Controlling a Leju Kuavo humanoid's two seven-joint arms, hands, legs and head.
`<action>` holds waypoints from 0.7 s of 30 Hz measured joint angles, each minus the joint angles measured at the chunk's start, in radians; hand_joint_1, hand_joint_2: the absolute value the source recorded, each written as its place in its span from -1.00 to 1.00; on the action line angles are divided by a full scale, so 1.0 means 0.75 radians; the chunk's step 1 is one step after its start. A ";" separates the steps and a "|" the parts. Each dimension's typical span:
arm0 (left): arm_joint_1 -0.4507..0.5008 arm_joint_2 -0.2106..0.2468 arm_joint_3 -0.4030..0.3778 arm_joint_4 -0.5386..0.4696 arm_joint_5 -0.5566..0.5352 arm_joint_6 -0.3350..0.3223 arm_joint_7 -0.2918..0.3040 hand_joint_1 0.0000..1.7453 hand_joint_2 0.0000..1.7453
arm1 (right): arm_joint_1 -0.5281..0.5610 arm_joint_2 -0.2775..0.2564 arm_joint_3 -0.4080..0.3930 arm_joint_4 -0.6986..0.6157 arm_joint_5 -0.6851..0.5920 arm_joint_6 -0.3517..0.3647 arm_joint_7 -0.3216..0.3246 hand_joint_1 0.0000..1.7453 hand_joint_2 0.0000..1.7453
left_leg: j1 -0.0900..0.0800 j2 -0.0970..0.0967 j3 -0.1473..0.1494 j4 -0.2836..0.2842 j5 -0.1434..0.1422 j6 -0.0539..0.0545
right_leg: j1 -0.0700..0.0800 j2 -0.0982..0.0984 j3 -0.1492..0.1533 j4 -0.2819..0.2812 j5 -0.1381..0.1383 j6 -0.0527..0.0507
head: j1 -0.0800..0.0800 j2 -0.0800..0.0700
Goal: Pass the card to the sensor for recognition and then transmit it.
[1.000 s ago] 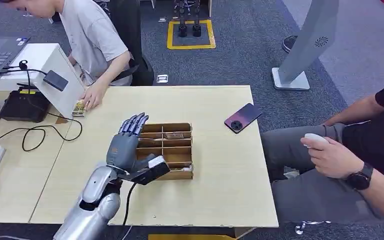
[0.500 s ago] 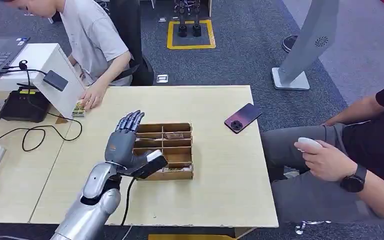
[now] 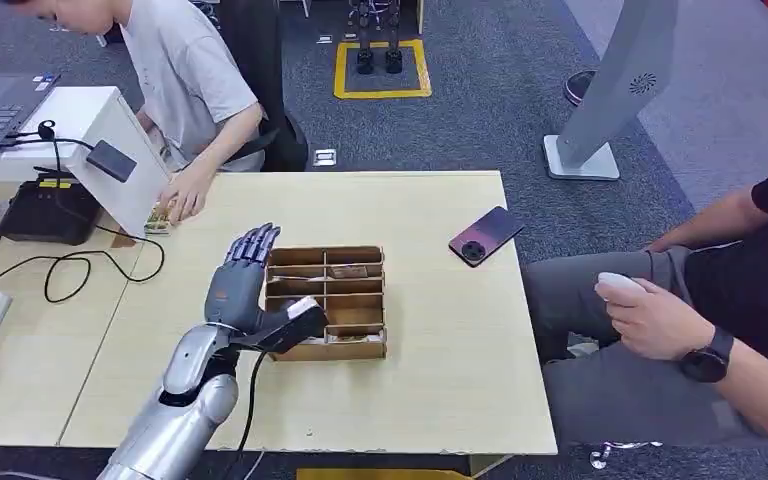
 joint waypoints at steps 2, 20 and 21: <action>0.000 -0.004 0.002 0.002 0.006 -0.002 -0.001 1.00 1.00 | -0.001 0.000 0.000 0.000 0.000 0.000 0.000 -1.00 1.00 | 0.000 0.000 0.000 0.000 0.000 0.000 | 0.000 0.000 0.000 0.000 0.000 0.000 | 0.000 0.000; -0.017 -0.007 0.010 0.034 0.051 -0.047 -0.021 1.00 1.00 | -0.006 0.002 0.001 0.000 0.004 0.001 0.004 -1.00 1.00 | 0.000 0.000 0.000 0.000 0.000 0.000 | 0.000 0.000 0.000 0.000 0.000 0.000 | 0.000 0.000; -0.017 -0.007 0.011 0.034 0.051 -0.047 -0.021 1.00 1.00 | -0.006 0.002 0.001 0.000 0.004 0.001 0.004 -1.00 1.00 | 0.000 0.000 0.000 0.000 0.000 0.000 | 0.000 0.000 0.000 0.000 0.000 0.000 | 0.000 0.000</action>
